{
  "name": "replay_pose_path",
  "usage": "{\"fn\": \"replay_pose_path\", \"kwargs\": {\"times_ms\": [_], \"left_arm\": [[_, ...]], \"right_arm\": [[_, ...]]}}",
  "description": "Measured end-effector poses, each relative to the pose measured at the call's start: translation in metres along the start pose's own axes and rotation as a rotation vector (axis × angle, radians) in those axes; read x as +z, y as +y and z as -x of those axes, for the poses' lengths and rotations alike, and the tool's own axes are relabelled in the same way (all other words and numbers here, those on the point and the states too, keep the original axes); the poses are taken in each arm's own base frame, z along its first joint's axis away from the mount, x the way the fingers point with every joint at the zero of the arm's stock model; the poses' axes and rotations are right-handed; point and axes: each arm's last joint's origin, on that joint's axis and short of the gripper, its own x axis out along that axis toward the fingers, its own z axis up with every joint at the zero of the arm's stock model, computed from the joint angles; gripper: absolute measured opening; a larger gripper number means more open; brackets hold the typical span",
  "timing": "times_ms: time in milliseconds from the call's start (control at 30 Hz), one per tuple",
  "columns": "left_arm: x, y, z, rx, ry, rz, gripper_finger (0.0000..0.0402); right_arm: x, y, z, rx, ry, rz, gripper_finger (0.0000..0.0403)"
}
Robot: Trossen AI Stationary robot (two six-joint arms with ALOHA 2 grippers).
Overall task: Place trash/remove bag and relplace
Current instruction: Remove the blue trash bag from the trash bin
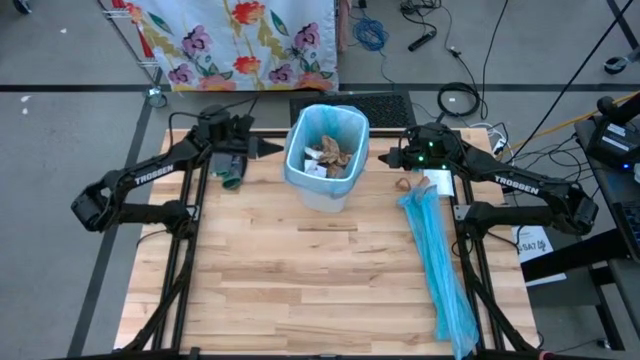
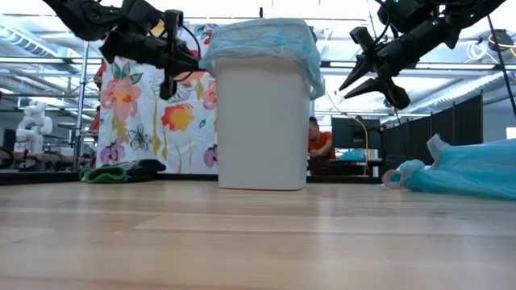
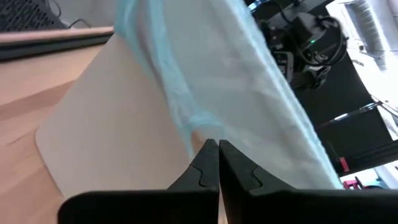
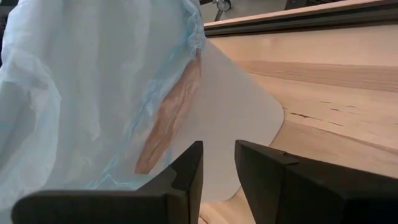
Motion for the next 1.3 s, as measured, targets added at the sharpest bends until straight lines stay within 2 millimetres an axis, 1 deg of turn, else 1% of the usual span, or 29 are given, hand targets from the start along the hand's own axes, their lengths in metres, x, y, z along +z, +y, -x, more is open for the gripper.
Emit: {"fn": "replay_pose_path", "kwargs": {"times_ms": [167, 300, 500, 667, 1100, 1300], "left_arm": [[-0.0021, 0.0031, -0.0010, 0.017, 0.019, 0.017, 0.0002], [-0.0024, 0.0026, -0.0018, 0.013, 0.022, 0.014, 0.0015], [-0.0002, -0.0013, -0.0019, -0.048, 0.029, -0.017, 0.0031], [-0.0001, -0.0041, -0.0024, -0.084, 0.041, -0.037, 0.0033], [0.0000, -0.0033, -0.0026, -0.061, 0.024, -0.083, 0.0034], [-0.0006, 0.0003, -0.0051, -0.053, 0.034, -0.071, 0.0034]], "right_arm": [[-0.0001, 0.0001, 0.0000, 0.000, 0.000, 0.016, 0.0084], [-0.0001, 0.0001, 0.0000, 0.000, 0.000, 0.018, 0.0084], [-0.0001, 0.0001, 0.0000, 0.000, 0.000, 0.018, 0.0084], [-0.0001, 0.0001, 0.0000, 0.000, 0.001, 0.018, 0.0084], [-0.0001, 0.0001, 0.0000, 0.001, 0.001, -0.001, 0.0084], [-0.0001, 0.0000, 0.0000, 0.000, 0.001, -0.007, 0.0084]]}}
